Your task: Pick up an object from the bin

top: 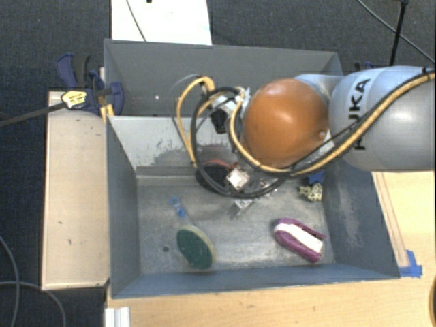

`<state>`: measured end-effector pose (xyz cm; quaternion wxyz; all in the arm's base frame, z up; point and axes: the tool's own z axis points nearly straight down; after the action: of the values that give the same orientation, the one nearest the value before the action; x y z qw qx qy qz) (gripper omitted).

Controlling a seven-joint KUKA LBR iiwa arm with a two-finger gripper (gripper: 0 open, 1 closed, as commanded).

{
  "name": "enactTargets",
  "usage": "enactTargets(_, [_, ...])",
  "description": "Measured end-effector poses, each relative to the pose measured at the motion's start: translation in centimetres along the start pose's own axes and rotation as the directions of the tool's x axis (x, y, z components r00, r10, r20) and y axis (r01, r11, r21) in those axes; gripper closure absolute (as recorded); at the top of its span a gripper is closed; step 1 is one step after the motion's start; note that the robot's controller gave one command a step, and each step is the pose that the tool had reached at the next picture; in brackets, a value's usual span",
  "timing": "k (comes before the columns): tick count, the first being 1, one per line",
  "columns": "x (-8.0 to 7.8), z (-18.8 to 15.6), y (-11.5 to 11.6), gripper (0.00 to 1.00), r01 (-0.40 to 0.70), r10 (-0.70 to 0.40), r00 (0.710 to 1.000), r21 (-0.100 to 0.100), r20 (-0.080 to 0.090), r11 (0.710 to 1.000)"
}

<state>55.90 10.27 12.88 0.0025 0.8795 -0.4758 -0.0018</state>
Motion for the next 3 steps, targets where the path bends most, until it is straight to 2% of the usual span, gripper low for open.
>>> enactTargets(1, [-0.1,0.0,0.0,0.0,-0.006,0.006,1.0,0.0,0.002,1.0])
enactTargets(2, [-10.6,2.4,-6.5,0.0,0.161,-0.161,0.987,0.009,0.003,0.987])
enactTargets(3, [-6.5,6.0,-2.2,0.0,0.045,-0.045,0.999,0.003,0.001,0.999])
